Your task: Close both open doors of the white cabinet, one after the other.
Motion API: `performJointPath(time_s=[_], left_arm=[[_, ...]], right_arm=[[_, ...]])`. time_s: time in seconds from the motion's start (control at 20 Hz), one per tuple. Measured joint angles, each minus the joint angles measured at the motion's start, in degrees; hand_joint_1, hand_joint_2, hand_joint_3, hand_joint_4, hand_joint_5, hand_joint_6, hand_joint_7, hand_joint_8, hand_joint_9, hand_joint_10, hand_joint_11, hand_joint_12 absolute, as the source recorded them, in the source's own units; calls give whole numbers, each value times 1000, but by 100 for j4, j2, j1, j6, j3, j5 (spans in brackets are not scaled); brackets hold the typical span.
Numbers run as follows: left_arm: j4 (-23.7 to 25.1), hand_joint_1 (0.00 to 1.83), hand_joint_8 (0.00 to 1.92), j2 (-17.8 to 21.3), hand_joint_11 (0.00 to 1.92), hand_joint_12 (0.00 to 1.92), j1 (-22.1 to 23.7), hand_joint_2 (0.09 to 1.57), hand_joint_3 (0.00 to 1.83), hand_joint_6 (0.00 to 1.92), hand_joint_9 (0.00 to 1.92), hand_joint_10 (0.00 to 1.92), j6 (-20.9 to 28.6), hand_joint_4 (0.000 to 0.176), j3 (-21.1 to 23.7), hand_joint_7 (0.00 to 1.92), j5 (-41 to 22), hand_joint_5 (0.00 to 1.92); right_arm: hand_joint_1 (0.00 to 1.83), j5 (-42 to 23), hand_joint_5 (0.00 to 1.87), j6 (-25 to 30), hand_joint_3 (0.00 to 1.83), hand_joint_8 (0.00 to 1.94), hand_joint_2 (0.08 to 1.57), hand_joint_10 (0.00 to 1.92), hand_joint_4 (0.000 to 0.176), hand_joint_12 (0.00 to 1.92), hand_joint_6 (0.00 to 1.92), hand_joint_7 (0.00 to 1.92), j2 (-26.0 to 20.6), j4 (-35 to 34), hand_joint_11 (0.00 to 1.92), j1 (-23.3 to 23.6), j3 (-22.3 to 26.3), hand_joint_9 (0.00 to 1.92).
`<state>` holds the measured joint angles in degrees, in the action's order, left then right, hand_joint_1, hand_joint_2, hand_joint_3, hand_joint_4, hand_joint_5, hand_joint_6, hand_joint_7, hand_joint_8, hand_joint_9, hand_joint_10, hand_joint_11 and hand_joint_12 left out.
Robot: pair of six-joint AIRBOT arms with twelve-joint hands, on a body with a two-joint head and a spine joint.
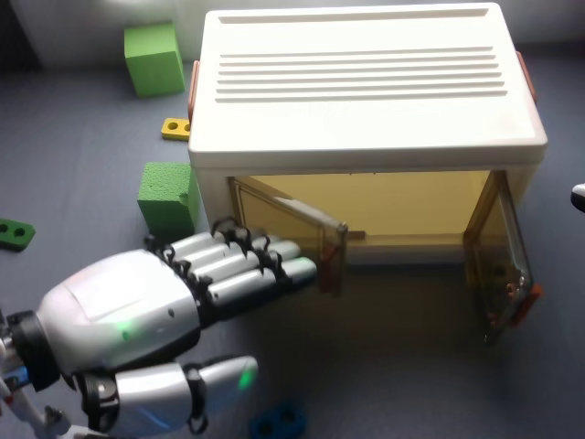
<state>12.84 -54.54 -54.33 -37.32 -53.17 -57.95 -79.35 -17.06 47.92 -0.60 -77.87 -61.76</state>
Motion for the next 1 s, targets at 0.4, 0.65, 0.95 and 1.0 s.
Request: performJointPath(time_s=[0.4,0.65,0.95,1.0], left_arm=[[26,0,7,-142,62,117,308,1571,173,7,115,7,-57,0,-170,116,52,132],[24,0,0,-144,35,127,319,1571,162,0,102,2,-57,0,-168,107,46,123],[-26,0,0,-63,0,38,146,1571,235,2,2,0,-22,0,4,1,-105,55],[4,0,10,17,26,44,35,1571,232,12,24,9,-13,0,76,28,-181,83]], right_arm=[[0,7,37,0,0,2,1433,3,4,6,3,30,0,0,67,0,-2,31],[0,44,40,0,4,0,1458,2,0,5,3,30,7,7,73,0,-35,34],[0,127,25,0,6,0,1485,0,0,0,0,0,-4,216,62,2,-33,10],[0,136,23,-2,0,2,1469,1,0,0,0,5,-26,236,53,2,0,12]])
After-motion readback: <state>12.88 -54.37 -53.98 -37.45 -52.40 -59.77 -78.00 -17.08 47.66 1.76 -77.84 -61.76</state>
